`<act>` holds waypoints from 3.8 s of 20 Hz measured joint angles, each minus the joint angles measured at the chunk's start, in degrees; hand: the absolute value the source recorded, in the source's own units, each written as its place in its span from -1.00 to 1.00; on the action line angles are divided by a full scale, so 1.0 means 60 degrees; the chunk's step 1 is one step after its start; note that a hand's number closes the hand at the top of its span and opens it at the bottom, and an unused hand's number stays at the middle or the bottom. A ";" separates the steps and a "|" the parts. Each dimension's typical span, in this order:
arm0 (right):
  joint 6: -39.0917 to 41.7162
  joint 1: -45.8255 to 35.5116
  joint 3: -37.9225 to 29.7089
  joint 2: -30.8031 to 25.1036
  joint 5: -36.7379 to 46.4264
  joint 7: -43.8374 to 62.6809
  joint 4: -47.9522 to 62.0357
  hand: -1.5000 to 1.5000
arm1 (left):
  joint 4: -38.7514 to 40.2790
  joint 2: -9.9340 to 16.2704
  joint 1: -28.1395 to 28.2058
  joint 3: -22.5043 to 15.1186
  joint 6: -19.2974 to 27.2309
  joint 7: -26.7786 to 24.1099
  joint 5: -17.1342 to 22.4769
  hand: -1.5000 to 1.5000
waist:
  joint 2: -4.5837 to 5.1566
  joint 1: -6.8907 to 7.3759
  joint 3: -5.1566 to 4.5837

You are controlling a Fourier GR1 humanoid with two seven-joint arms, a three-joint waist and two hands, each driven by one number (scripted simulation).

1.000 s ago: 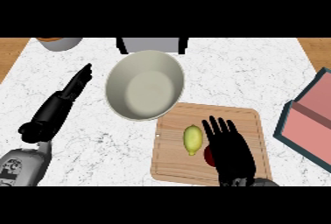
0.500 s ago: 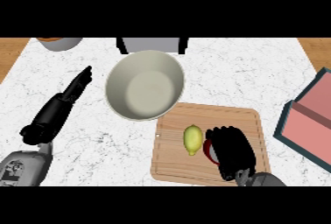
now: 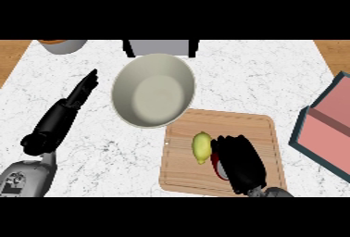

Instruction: Pick the can from the cutting board and place it in the cardboard box

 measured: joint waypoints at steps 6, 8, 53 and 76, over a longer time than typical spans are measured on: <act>-0.1013 0.0679 0.0279 -0.0536 -0.0859 -0.2430 -0.0577 1.00 | 0.0265 0.0048 -0.0143 0.0163 -0.0106 -0.0096 -0.0007 0.00 | 0.0008 -0.0035 0.0006; -0.1428 0.0940 0.0310 -0.0712 -0.0913 -0.3006 -0.0908 1.00 | 0.0427 -0.0041 -0.0249 0.0172 -0.0054 -0.0186 -0.0091 0.00 | 0.0012 -0.0056 0.0010; 0.1320 -0.0911 -0.8242 -0.4877 -0.4905 -0.5524 0.3553 1.00 | 0.0056 -0.0414 -0.0097 0.0378 -0.0521 -0.0044 -0.0387 0.00 | 0.0073 0.0191 0.0017; 0.3472 -0.3710 -1.2310 -0.4356 -1.0017 -0.7425 0.9672 -1.00 | 0.0285 -0.0524 -0.0364 0.0566 -0.0543 -0.0062 -0.0517 0.00 | 0.0054 0.0091 0.0025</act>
